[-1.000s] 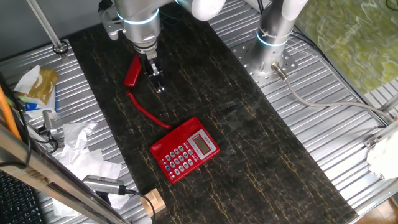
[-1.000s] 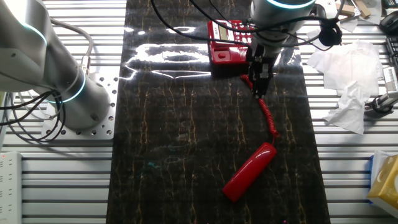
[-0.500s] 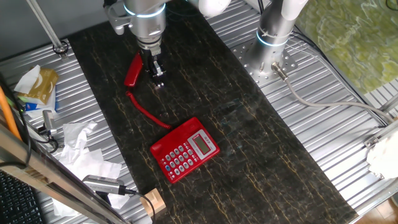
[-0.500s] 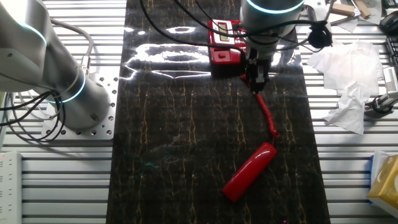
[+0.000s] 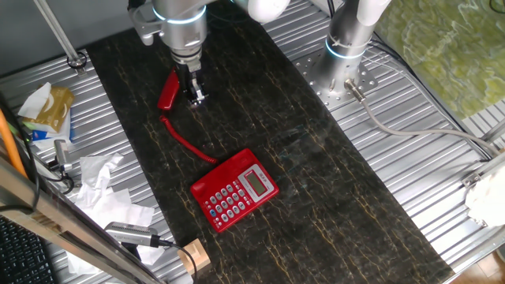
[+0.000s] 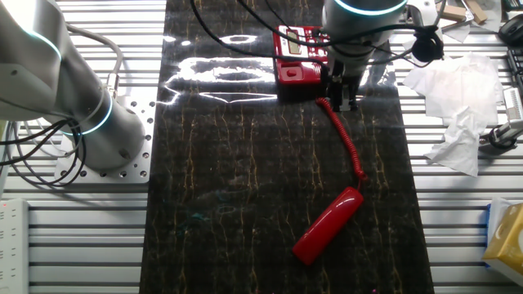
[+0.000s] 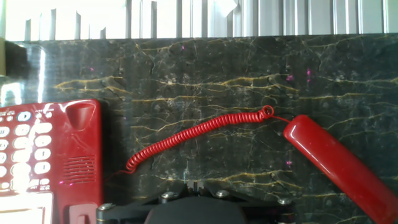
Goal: Place the handset of the telephone on the corresponding phone cradle
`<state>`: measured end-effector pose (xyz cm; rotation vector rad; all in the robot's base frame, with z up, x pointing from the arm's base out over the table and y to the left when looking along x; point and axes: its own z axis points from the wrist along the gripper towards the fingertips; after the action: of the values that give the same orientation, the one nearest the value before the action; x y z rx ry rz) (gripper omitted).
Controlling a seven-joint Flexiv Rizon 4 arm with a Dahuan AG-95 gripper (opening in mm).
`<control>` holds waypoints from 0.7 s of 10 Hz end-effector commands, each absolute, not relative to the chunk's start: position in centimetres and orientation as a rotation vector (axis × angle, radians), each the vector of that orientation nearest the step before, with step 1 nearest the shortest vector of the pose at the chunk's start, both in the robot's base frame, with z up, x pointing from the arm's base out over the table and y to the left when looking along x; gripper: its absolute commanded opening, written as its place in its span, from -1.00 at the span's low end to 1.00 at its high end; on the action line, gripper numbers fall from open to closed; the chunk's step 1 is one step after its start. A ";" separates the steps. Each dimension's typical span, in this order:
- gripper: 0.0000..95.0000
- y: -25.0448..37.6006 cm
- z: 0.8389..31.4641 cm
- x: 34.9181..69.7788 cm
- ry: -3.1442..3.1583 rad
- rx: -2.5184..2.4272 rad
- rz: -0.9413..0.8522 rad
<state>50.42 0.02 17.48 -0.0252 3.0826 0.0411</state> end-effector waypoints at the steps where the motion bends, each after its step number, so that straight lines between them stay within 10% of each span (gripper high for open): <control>1: -1.00 0.1 17.5 50.6 3.082 -0.009 0.041; 3: -0.60 0.1 17.5 50.7 3.078 0.006 0.031; 6: -0.60 0.1 17.6 50.8 3.078 0.016 0.036; 7: -0.20 0.1 17.6 50.8 3.078 0.016 0.039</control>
<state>50.85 0.15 17.61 0.0137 3.0782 0.0385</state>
